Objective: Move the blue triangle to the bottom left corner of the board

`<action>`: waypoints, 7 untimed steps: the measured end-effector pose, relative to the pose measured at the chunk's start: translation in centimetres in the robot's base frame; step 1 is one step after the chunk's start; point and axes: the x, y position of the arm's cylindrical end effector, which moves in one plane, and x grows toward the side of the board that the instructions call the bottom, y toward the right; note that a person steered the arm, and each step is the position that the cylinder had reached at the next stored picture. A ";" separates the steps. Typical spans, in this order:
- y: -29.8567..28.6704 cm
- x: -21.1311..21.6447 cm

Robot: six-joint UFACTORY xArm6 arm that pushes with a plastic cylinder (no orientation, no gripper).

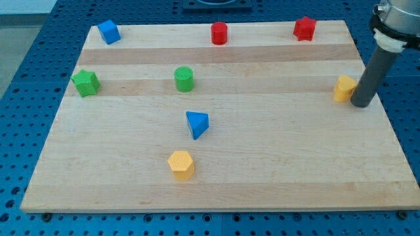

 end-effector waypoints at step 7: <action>-40.5 4.0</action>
